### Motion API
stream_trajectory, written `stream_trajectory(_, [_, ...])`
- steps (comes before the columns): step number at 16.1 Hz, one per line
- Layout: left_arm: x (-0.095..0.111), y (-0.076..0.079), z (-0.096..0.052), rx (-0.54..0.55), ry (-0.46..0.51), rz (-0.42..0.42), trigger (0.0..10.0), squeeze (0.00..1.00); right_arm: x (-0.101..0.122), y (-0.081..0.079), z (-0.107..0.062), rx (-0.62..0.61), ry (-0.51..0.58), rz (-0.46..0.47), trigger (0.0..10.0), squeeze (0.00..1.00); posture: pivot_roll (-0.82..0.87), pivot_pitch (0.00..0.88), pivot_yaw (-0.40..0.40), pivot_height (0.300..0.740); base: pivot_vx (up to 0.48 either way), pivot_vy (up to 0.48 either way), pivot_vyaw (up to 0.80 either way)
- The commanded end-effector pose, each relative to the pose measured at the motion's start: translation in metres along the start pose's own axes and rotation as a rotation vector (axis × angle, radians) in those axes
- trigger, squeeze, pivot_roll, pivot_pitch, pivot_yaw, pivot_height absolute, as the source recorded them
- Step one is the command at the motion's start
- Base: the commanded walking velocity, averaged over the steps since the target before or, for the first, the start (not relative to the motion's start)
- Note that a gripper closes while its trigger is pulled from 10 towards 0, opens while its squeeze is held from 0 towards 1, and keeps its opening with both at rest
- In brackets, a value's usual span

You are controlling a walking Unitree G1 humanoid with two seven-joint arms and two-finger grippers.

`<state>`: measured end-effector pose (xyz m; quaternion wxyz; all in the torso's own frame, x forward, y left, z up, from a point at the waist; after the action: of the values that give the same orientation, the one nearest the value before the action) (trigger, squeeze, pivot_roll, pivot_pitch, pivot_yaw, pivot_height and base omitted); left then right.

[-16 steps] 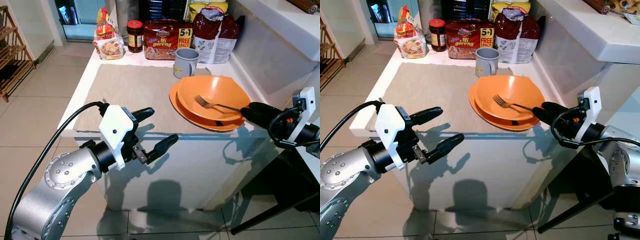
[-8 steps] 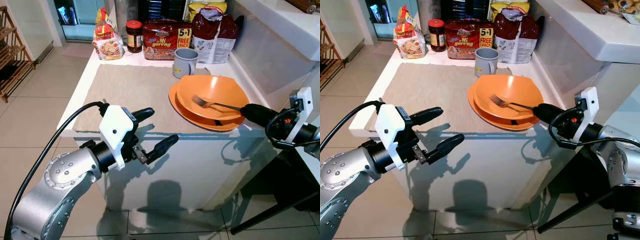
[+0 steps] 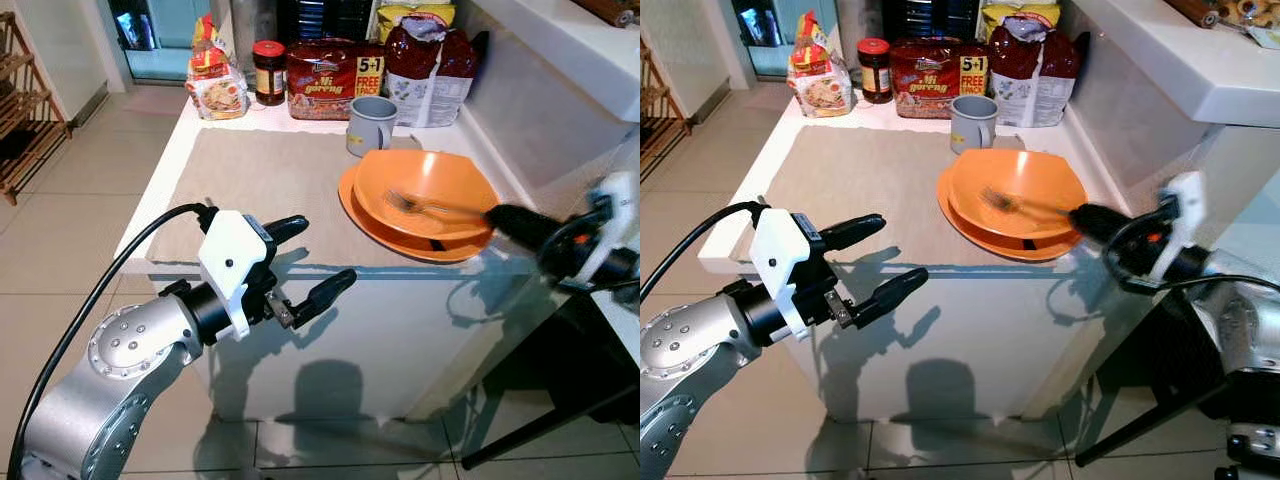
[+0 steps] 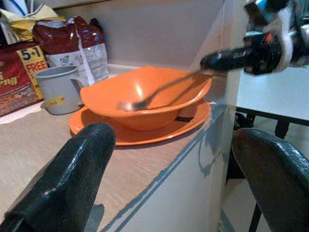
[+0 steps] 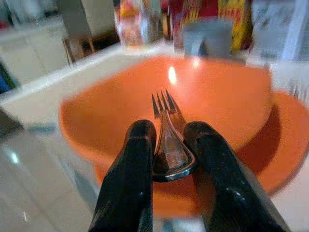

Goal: Setting the table

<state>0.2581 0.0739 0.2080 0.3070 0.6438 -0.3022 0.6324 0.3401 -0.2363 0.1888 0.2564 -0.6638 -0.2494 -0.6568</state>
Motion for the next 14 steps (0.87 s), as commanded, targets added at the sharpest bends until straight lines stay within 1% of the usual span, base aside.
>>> stream_trajectory(1, [0.005,0.002,0.002,-0.008,0.015,0.024,10.0,0.0,0.027,0.001,0.0,-0.004,0.086,-0.023,0.0,0.0,0.09,0.0,-0.046,0.74,0.0,0.0,0.0])
stream_trajectory(2, [0.005,0.0,0.003,0.002,0.013,0.028,10.0,0.0,0.038,-0.006,-0.003,0.003,0.139,-0.009,0.0,0.0,0.08,0.0,-0.041,0.74,0.0,0.0,0.0])
stream_trajectory(3, [0.005,-0.003,0.004,0.02,0.011,0.033,10.0,0.0,0.043,-0.009,-0.005,0.007,0.165,-0.002,0.0,0.0,0.07,0.0,-0.038,0.74,0.0,0.0,0.0])
stream_trajectory(4, [0.008,-0.008,0.006,0.045,0.03,0.032,10.0,0.0,0.053,-0.015,-0.006,0.011,0.224,0.017,0.0,0.0,0.06,0.0,-0.028,0.74,0.0,0.0,0.0])
stream_trajectory(5, [0.011,-0.013,0.008,0.064,0.048,0.035,10.0,0.0,0.062,-0.034,-0.005,0.045,0.275,0.04,0.0,0.0,0.06,0.0,-0.026,0.74,0.0,0.0,0.0])
stream_trajectory(6, [0.01,-0.015,0.008,0.074,0.048,0.032,10.0,0.0,0.06,-0.043,-0.005,0.062,0.266,0.038,3.9,0.0,0.06,0.0,-0.027,0.74,0.0,0.0,0.0])
stream_trajectory(7, [0.009,-0.016,0.007,0.081,0.049,0.031,10.0,0.0,0.056,-0.049,-0.006,0.07,0.24,0.03,10.0,0.0,0.06,0.0,-0.026,0.74,0.0,0.0,0.0])
stream_trajectory(9, [0.002,-0.015,0.0,0.077,0.015,0.071,10.0,0.0,0.047,-0.066,-0.009,0.107,0.185,0.03,10.0,0.0,0.06,0.001,-0.022,0.74,0.0,0.0,0.0])
stream_trajectory(10, [0.001,-0.014,-0.002,0.07,0.01,0.078,10.0,0.0,0.047,-0.071,-0.01,0.123,0.177,0.032,10.0,0.0,0.06,0.002,-0.022,0.74,0.0,-0.48,0.0])
stream_trajectory(11, [0.001,-0.015,-0.005,0.072,0.007,0.084,10.0,0.0,0.047,-0.08,-0.013,0.163,0.165,0.039,10.0,0.0,0.06,0.003,-0.023,0.74,0.0,-0.48,0.0])
stream_trajectory(13, [0.0,-0.016,-0.01,0.066,-0.002,0.09,10.0,0.0,0.045,-0.089,-0.016,0.209,0.142,0.057,10.0,0.0,0.06,0.003,-0.026,0.74,0.0,-0.48,0.0])
stream_trajectory(14, [-0.001,-0.015,-0.012,0.064,-0.007,0.094,10.0,0.0,0.046,-0.092,-0.016,0.229,0.149,0.073,10.0,0.0,0.06,0.003,-0.031,0.74,0.0,-0.48,0.0])
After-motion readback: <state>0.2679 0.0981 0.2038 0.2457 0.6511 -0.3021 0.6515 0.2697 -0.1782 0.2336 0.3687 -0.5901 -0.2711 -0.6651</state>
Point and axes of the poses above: a point about 5 cm out from each wrist's last joint towards the gripper, its own z axis pointing out of the wrist towards the gripper, its own x axis along the axis of the wrist's last joint, y = z × x, the point moved 6 cm from there along z, pointing out of the wrist towards the gripper, and after that the axes turned 9 degrees about -z, right-handed, at the moved point
